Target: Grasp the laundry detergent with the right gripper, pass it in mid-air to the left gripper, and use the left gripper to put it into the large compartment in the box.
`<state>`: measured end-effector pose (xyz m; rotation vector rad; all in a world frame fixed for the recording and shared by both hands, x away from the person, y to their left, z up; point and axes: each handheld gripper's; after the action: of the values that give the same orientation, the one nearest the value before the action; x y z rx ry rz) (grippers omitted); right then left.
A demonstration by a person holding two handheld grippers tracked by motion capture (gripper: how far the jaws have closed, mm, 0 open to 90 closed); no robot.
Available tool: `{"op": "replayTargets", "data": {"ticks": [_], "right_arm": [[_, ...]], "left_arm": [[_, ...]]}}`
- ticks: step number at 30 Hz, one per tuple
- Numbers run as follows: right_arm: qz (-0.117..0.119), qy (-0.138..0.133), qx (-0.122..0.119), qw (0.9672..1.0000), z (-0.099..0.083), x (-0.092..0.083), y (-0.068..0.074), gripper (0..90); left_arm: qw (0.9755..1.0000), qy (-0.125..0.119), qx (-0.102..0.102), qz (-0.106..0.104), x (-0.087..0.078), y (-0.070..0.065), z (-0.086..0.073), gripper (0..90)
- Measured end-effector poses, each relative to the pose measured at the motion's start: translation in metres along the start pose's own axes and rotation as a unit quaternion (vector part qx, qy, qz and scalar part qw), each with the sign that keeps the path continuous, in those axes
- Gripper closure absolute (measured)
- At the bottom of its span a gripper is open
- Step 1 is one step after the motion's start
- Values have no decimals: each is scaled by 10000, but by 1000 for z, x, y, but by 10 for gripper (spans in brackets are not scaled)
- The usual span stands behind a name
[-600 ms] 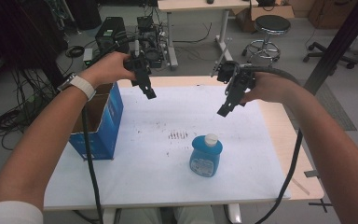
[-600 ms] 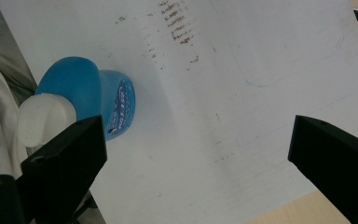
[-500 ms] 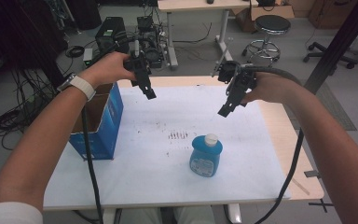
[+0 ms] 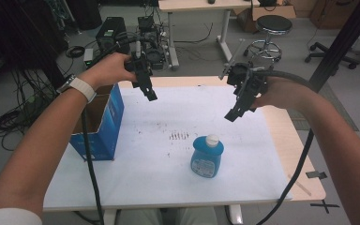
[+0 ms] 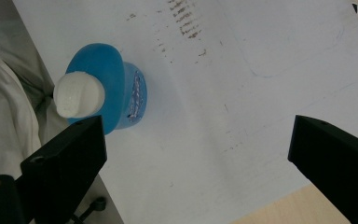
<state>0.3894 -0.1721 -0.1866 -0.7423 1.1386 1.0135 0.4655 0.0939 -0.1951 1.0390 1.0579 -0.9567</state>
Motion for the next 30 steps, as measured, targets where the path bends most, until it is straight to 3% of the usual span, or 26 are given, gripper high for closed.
{"op": "replayTargets", "data": {"ticks": [12,30], "right_arm": [[-48,-130,100,9999,-18,-11,21,41],[91,-234,297,9992,-43,-2,40,41]], "left_arm": [[10000,18,13,-8,0,-4,1,35],[10000,8,21,-22,0,-8,2,36]]}}
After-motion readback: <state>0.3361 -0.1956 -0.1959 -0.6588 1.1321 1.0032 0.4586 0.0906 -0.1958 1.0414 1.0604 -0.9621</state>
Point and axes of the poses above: each handheld gripper's, and its own axes: x roughly forward along the jaws, z roughly out of its top, y roughly to its left, and after that the axes turned 3 degrees about z, right-handed
